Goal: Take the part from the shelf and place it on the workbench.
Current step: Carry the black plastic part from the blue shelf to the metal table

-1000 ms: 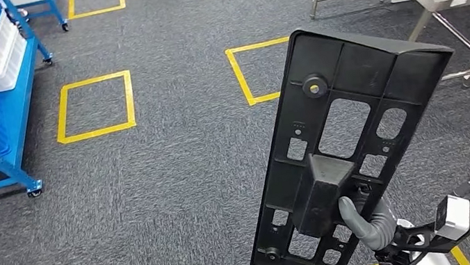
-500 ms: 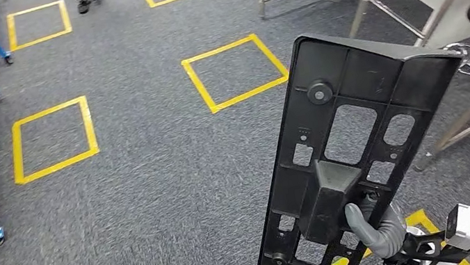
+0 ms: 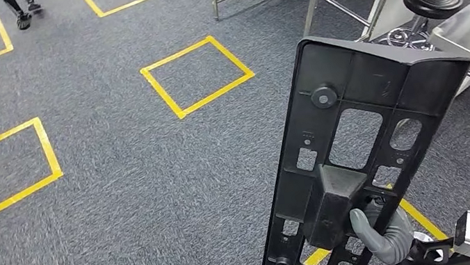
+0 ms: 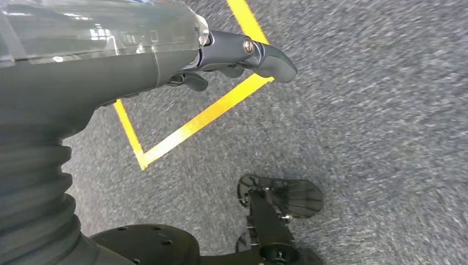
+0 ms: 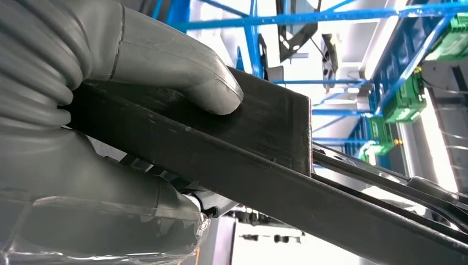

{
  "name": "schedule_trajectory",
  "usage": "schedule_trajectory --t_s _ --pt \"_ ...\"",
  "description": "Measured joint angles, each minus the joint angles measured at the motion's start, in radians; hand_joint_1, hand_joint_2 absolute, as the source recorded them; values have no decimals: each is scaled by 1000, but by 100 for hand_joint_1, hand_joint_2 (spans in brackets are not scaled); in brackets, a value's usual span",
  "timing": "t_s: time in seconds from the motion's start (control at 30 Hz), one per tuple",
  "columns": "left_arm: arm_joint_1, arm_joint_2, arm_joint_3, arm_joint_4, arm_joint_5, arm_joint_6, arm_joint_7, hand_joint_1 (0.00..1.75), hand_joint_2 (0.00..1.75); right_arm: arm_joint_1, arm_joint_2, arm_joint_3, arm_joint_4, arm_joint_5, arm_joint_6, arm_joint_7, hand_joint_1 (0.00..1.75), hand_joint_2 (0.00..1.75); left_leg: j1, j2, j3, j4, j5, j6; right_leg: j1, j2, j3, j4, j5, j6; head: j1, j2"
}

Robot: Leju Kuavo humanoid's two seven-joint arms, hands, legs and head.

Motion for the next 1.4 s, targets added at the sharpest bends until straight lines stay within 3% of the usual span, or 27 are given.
schedule_trajectory --t_s 0.07,0.1,0.17,0.23,0.27,0.3,0.37,0.4,0.43,0.47,0.53,0.6,0.67,0.73,0.83,0.9,0.93,0.97,1.03,1.1,1.17,1.2,1.27,1.33,1.4 --pt "-2 -1 0 0 0 -1 -1 0 175 -15 1 0 0 2 -5 8 175 175 -2 19 7 -1 -5 -7 14 -35 47 -92 24 -16 0 0" --pt "-3 -1 0 0 0 -1 -1 0 175 -24 2 0 1 4 -8 15 175 175 -2 29 10 -3 -6 -12 19 -38 50 -103 21 -22 0 0" --pt "-6 -3 1 0 3 -2 -5 0 175 -38 7 0 0 12 -18 39 175 175 -1 46 18 -9 -9 -23 16 -14 54 -116 27 -30 0 0" --pt "-12 -5 1 0 9 -4 -13 0 175 -52 17 1 -2 18 -26 65 175 175 0 17 17 12 -26 -33 8 8 69 -139 38 -36 0 0" --pt "-13 -5 1 0 12 -6 -17 0 175 -61 22 1 -3 20 -29 76 175 175 1 -10 -1 54 -48 -37 3 19 76 -146 43 -38 0 0" --pt "-13 -5 1 0 14 -8 -20 0 175 -70 28 2 -3 20 -31 84 175 175 2 -36 -28 111 -74 -40 4 30 78 -149 44 -40 0 0" --pt "-9 -5 2 0 15 -11 -24 0 175 -83 35 4 -2 19 -33 97 175 175 3 -57 -93 227 -114 -45 3 56 77 -145 43 -42 -1 0" --pt "-7 -5 2 0 16 -12 -25 0 175 -88 37 5 0 18 -32 99 175 175 4 -60 -109 245 -107 -47 3 70 77 -142 41 -42 -1 0" --pt "-6 -5 3 0 15 -13 -26 0 175 -94 39 6 2 15 -30 102 175 175 4 -61 -108 227 -81 -48 1 85 77 -138 38 -40 -1 0" --pt "-7 -5 3 0 13 -15 -27 0 175 -99 40 6 6 12 -28 102 175 175 6 -67 -90 174 -41 -49 -1 100 78 -133 34 -36 -1 0" --pt "-10 -6 3 0 7 -20 -26 0 175 -106 40 7 10 3 -26 99 175 175 12 -113 -42 54 16 -47 -2 123 74 -119 24 -26 -1 0" --pt "-10 -6 2 0 0 -23 -22 0 175 -104 40 7 12 -1 -27 94 175 175 15 -150 -23 5 25 -38 -5 142 63 -109 20 -14 0 0" --pt "-8 -6 1 0 -8 -23 -10 0 175 -94 40 8 11 2 -33 89 175 175 13 -136 -22 0 25 -24 -9 162 57 -111 22 -1 0 0" --pt "-3 -6 0 0 -15 -21 5 0 175 -80 41 8 7 6 -43 84 175 175 16 -113 -15 -9 27 -11 -8 136 46 -89 8 8 0 0" --pt "14 -2 -4 0 -28 -16 33 0 175 -53 45 9 -6 16 -61 82 175 175 14 -73 -9 -14 22 -1 -7 57 -39 78 -71 18 0 0" --pt "27 4 -5 0 -31 -12 46 0 175 -27 50 9 -15 19 -72 80 175 175 11 -45 -5 -14 15 1 -10 41 -87 163 -91 21 0 0" --pt "31 6 -5 0 -29 -11 46 0 175 -13 52 8 -20 18 -74 78 175 175 10 -33 -2 -14 12 0 -10 37 -83 151 -74 20 0 0" --pt "32 8 -5 0 -26 -11 44 0 175 1 52 8 -27 17 -73 76 175 175 9 -22 3 -14 8 -1 -9 29 -57 99 -42 16 0 0" --pt "33 9 -5 0 -20 -10 36 0 175 23 52 6 -40 15 -65 67 175 175 6 -2 15 -14 -1 -7 2 -12 16 -42 16 1 0 0" --pt "33 9 -4 0 -12 -10 27 0 175 31 52 6 -46 14 -55 54 175 175 3 17 24 -16 -9 -17 14 -35 50 -110 31 -13 0 0" --pt "32 9 -3 0 -2 -9 11 0 175 35 53 5 -48 14 -46 43 175 175 1 38 33 -21 -15 -27 16 -14 51 -117 30 -22 0 0" --pt "29 9 -2 0 1 -10 0 0 175 37 53 4 -48 15 -43 41 175 175 2 34 37 -18 -19 -33 13 -2 56 -124 32 -26 0 0" --pt "26 8 -2 0 6 -10 -17 0 175 38 57 2 -48 16 -37 40 175 175 2 -6 21 31 -50 -41 5 19 69 -139 37 -35 0 0" --pt "27 9 -1 0 9 -10 -23 0 175 36 64 2 -47 17 -34 41 175 175 5 -50 -40 155 -108 -45 2 40 74 -141 36 -41 0 0" --pt "30 9 0 0 13 -7 -22 0 175 35 71 2 -44 19 -31 44 175 175 5 -60 -99 254 -133 -47 2 67 76 -138 33 -43 0 0"
